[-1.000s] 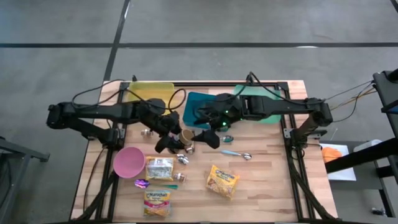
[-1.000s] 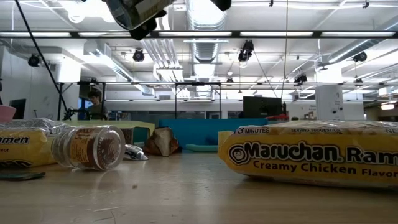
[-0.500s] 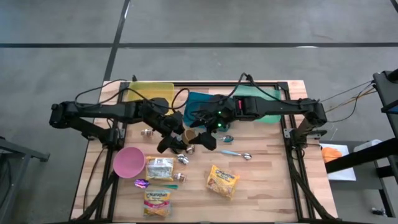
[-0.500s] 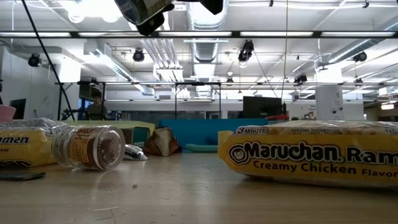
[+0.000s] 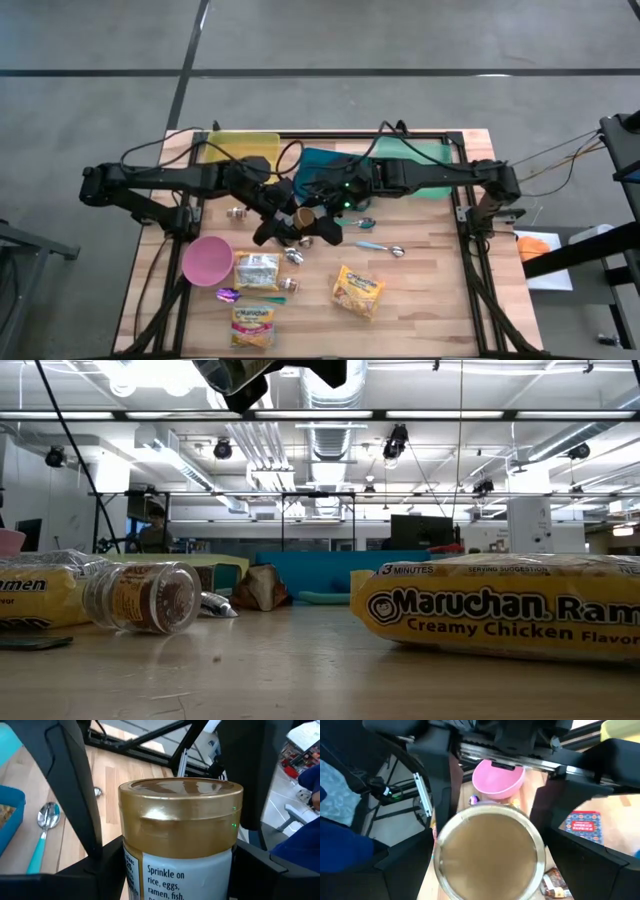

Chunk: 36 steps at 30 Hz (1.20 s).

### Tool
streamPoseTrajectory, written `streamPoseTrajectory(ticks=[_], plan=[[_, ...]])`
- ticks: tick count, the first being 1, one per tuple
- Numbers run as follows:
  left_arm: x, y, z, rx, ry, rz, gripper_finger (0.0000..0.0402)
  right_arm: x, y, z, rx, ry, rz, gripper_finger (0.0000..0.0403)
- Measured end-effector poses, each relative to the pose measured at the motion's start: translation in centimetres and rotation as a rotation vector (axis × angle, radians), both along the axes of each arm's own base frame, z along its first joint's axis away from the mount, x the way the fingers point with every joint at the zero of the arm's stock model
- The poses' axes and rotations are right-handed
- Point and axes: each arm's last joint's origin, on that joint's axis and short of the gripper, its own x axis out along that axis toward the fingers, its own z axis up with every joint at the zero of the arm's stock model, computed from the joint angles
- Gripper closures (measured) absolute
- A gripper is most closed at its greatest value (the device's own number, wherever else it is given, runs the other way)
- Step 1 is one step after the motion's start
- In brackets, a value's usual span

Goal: Pick & Place Food Item
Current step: Put the golden seasoning bottle into the light green bin

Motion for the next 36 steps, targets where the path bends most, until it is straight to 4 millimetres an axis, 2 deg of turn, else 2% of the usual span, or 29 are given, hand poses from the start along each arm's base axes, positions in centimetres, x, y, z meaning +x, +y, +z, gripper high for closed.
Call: streamPoseTrajectory(ticks=[23, 32, 36], plan=[[0.07, -0.02, 0.19, 0.013, -0.028, -0.018, 0.0120, -0.09, 0.07, -0.67, 0.003, 0.052, 0.035, 0.0024], [0.00, 0.00, 0.03, 0.003, -0.007, -0.012, 0.0120, -0.10, -0.06, -0.73, -0.003, 0.057, 0.023, 0.0091], [-0.03, 0.00, -0.03, -0.001, -0.001, -0.007, 0.0120, -0.08, -0.08, -0.74, -0.004, 0.055, 0.019, 0.0096]])
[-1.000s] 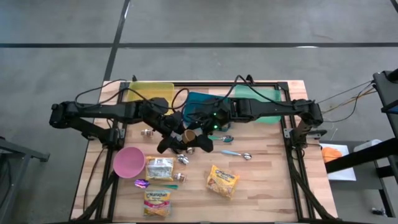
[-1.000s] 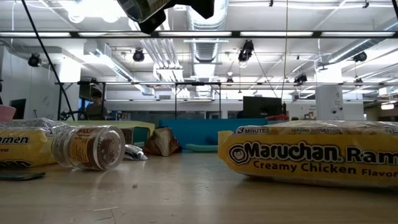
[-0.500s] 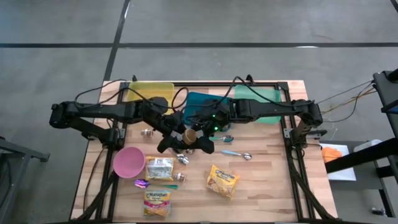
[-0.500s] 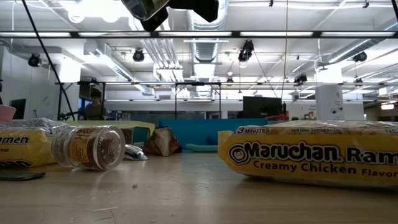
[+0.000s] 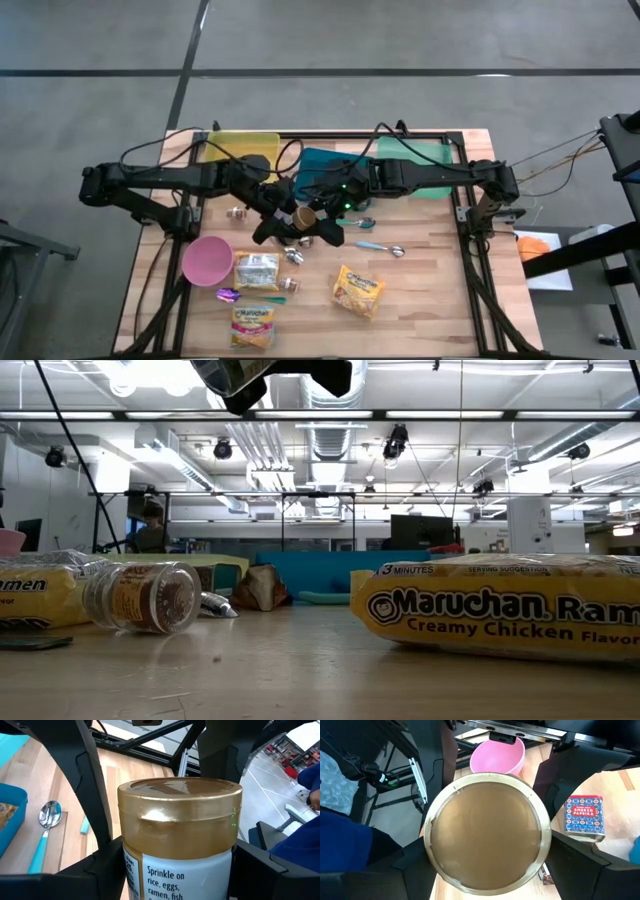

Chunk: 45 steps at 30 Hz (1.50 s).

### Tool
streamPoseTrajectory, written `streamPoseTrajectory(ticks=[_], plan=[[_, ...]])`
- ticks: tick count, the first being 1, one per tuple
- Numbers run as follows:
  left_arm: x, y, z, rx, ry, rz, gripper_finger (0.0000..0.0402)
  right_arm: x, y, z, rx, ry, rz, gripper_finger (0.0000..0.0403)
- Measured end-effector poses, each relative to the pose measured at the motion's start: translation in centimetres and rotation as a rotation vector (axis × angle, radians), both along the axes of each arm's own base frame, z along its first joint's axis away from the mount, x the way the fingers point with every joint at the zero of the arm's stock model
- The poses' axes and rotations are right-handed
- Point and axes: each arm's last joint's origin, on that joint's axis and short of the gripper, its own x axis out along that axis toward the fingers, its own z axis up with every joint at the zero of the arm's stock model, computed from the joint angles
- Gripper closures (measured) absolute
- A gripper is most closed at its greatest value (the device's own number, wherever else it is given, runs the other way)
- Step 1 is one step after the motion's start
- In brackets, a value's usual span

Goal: Pick & Place Food Item
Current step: Put the golden seasoning bottle into the light green bin

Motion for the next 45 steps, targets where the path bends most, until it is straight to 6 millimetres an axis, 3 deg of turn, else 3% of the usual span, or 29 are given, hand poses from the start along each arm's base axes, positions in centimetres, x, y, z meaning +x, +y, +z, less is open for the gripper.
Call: streamPoseTrajectory(ticks=[10, 18, 29, 45], plan=[[-0.04, -0.01, -0.03, -0.003, 0.006, -0.004, 0.0120, 0.06, 0.00, 0.09, 0.006, -0.014, 0.016, 0.0094], [0.00, -0.09, 0.30, 0.006, -0.029, -0.033, 0.0120, 0.15, 0.13, 0.69, 0.000, -0.053, 0.045, 0.0040], [0.01, -0.10, 0.27, 0.011, -0.031, -0.038, 0.0120, 0.13, 0.32, 0.82, 0.023, -0.058, 0.068, 0.0033], [-0.06, -0.02, -0.10, -0.013, 0.017, -0.007, 0.0117, -0.14, 0.36, 0.81, 0.013, -0.040, 0.069, 0.0122]])
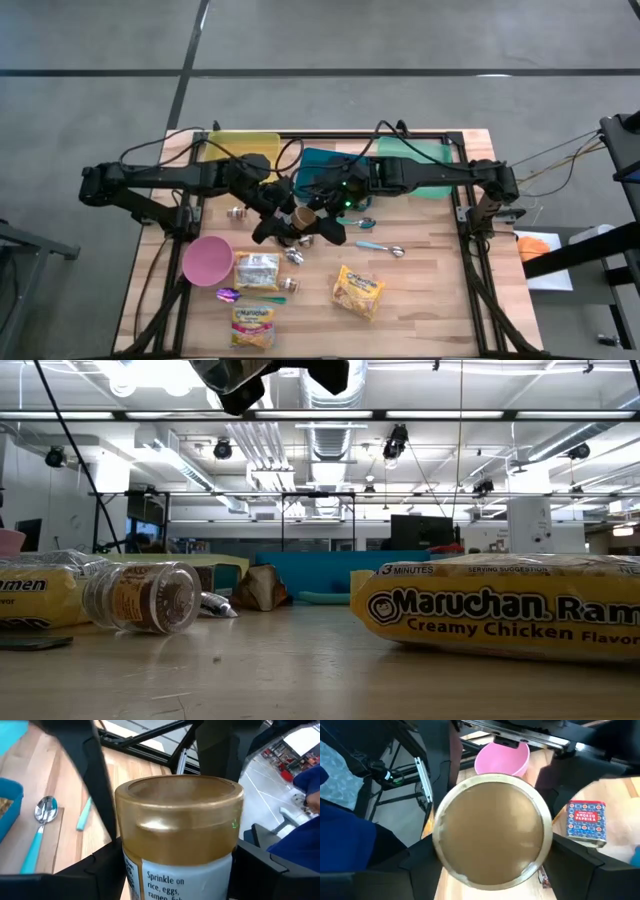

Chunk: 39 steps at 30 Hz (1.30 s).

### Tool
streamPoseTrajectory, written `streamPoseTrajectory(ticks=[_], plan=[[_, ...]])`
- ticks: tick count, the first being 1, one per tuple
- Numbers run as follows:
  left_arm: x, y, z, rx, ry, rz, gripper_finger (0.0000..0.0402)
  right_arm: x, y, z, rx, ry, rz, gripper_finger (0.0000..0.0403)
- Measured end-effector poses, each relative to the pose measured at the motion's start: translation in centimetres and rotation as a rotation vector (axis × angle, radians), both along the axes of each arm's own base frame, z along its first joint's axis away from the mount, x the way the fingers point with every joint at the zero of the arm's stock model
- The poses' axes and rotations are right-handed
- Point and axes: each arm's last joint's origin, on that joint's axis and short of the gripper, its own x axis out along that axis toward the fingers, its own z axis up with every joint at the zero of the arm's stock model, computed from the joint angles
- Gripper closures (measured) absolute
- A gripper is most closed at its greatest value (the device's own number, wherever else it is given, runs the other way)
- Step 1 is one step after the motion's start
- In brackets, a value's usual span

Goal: Pick & Place Food Item
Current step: Put the golden seasoning bottle into the light green bin

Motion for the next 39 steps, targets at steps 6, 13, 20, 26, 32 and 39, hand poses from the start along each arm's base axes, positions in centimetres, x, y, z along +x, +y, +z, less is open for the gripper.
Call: streamPoseTrajectory(ticks=[6, 13, 20, 26, 32, 39], plan=[[0.04, -0.09, 0.14, 0.017, -0.029, -0.029, 0.0119, -0.06, 0.18, 0.28, 0.010, -0.015, 0.021, 0.0124], [0.05, -0.07, 0.15, 0.019, -0.032, -0.029, 0.0119, -0.06, 0.16, 0.32, 0.027, -0.010, 0.010, 0.0124], [0.08, -0.07, 0.18, 0.039, -0.046, -0.035, 0.0119, -0.02, 0.09, 0.41, 0.072, -0.002, -0.004, 0.0094], [0.12, -0.02, 0.15, 0.046, -0.045, -0.023, 0.0119, 0.07, 0.04, 0.60, 0.054, -0.027, -0.004, 0.0036], [0.12, -0.01, 0.15, 0.040, -0.041, -0.019, 0.0119, 0.10, 0.04, 0.63, 0.047, -0.032, -0.008, 0.0019], [0.14, 0.01, 0.17, 0.029, -0.038, -0.012, 0.0119, 0.38, -0.06, 0.47, 0.016, -0.043, -0.045, 0.0019]])
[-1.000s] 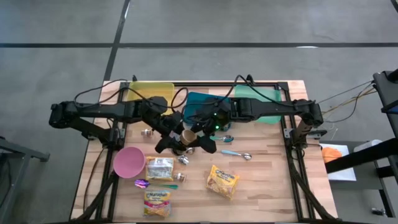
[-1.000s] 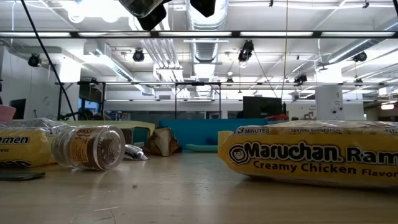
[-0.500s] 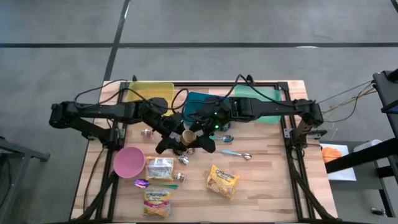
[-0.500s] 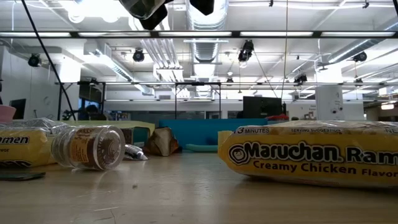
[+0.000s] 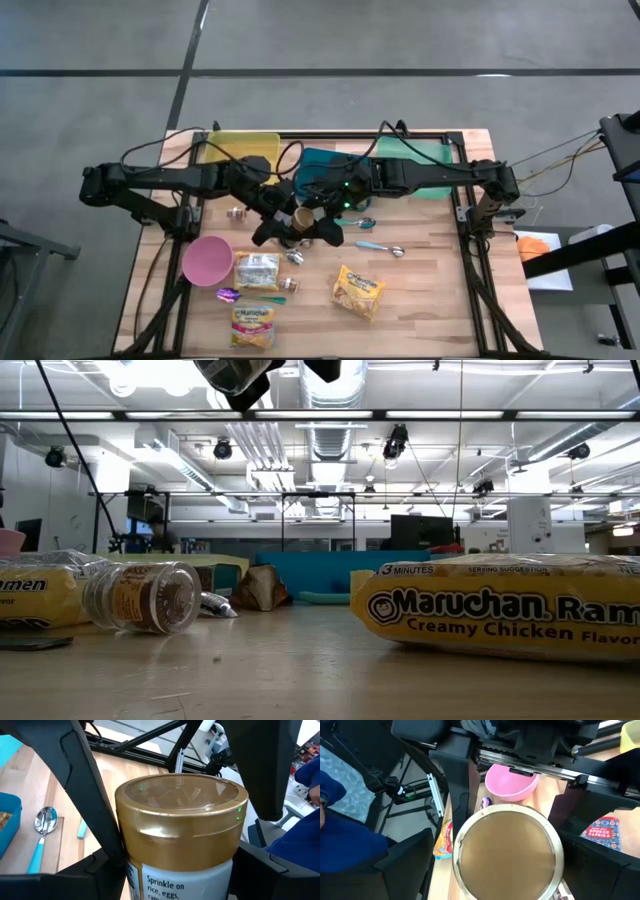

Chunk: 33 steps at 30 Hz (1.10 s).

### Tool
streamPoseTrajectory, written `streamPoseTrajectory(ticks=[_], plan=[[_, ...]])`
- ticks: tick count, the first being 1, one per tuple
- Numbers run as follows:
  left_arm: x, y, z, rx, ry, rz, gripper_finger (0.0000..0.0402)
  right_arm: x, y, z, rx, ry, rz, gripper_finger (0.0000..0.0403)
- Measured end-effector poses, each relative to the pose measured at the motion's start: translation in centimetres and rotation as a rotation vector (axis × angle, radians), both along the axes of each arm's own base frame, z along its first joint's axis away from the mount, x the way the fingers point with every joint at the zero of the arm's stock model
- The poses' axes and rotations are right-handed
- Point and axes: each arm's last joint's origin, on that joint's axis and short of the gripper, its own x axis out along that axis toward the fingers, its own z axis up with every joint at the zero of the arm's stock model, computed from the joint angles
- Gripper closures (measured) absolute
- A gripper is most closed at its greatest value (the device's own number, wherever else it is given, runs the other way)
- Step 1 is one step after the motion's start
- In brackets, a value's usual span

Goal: Pick & Place Food Item
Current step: Put the golden seasoning bottle into the light green bin

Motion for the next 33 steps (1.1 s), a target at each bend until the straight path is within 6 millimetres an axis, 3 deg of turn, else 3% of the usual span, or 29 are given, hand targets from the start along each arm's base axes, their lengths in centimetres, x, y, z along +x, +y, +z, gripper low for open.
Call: streamPoseTrajectory(ticks=[21, 24, 28, 33], plan=[[0.09, -0.01, 0.17, -0.025, -0.007, 0.009, 0.0119, -0.04, -0.10, -0.24, -0.040, 0.010, -0.016, 0.0022], [0.09, -0.01, 0.19, -0.030, -0.007, 0.009, 0.0119, -0.03, -0.10, -0.31, -0.042, 0.013, -0.019, 0.0053], [0.09, -0.03, 0.20, -0.035, -0.006, 0.009, 0.0119, 0.00, -0.16, -0.39, -0.043, 0.017, -0.022, 0.0126], [0.10, -0.03, 0.21, -0.036, -0.006, 0.008, 0.0119, 0.00, -0.16, -0.40, -0.042, 0.018, -0.022, 0.0133]])
